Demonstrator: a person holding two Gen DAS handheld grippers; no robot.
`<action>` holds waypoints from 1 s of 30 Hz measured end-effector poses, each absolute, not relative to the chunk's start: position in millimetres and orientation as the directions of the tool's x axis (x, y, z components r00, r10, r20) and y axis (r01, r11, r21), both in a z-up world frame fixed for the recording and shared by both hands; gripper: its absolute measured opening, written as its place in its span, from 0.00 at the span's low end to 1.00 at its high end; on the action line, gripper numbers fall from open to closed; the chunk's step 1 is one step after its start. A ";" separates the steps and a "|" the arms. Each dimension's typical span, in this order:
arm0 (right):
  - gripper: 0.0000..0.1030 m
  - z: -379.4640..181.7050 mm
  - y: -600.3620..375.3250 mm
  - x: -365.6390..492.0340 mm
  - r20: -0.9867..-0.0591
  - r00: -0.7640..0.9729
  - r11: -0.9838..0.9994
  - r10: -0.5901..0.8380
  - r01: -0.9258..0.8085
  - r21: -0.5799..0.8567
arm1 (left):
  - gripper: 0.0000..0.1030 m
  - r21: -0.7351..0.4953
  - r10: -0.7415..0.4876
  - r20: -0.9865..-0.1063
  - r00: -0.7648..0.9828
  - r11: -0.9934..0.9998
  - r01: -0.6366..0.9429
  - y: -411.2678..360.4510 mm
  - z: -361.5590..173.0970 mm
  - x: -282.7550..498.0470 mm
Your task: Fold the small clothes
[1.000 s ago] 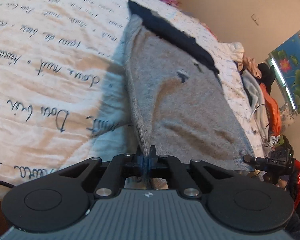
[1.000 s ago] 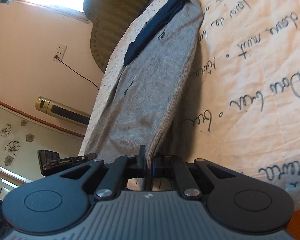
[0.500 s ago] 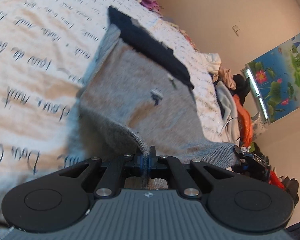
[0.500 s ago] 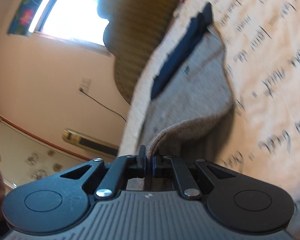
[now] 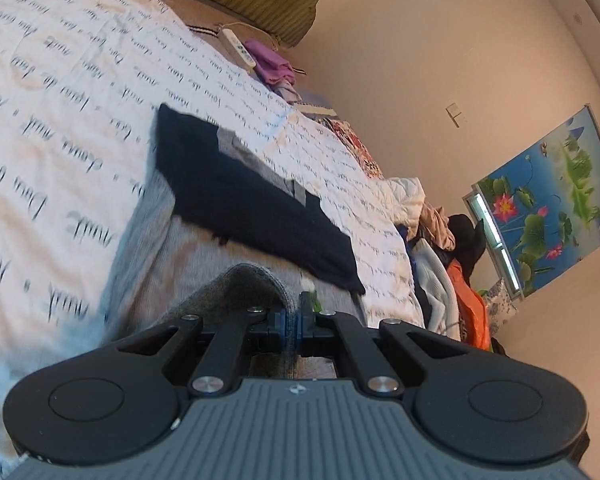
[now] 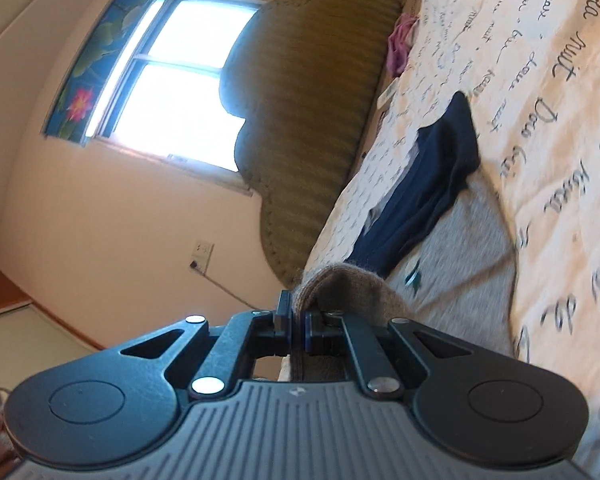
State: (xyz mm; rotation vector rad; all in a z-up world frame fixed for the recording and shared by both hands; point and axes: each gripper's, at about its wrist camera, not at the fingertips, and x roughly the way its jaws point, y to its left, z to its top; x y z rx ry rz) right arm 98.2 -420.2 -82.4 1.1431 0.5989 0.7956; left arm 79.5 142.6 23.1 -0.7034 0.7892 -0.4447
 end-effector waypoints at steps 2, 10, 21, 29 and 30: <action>0.06 -84.0 -420.4 113.2 -0.032 0.598 0.211 0.801 -0.233 0.949 | 0.02 -0.706 -0.595 -0.486 0.640 0.699 0.114 140.2 26.7 97.0; 0.06 -74.2 -422.4 173.8 -0.052 0.596 0.250 0.801 -0.255 0.934 | 0.02 -0.672 -0.577 -0.496 0.649 0.729 0.134 130.5 30.8 153.5; 0.06 -85.2 -421.4 296.2 -0.134 0.656 0.296 0.743 -0.142 0.944 | 0.02 -0.636 -0.442 -0.520 0.731 0.771 0.015 140.5 16.0 267.0; 0.16 -133.2 -399.6 349.2 -0.279 0.611 0.335 0.741 0.024 0.942 | 0.10 -0.546 -0.360 -0.563 0.744 0.838 -0.008 137.6 -11.7 297.6; 0.32 -132.5 -401.5 351.9 -0.276 0.613 0.328 0.741 0.029 0.944 | 0.15 -0.529 -0.339 -0.556 0.759 0.848 -0.008 139.2 -8.2 298.0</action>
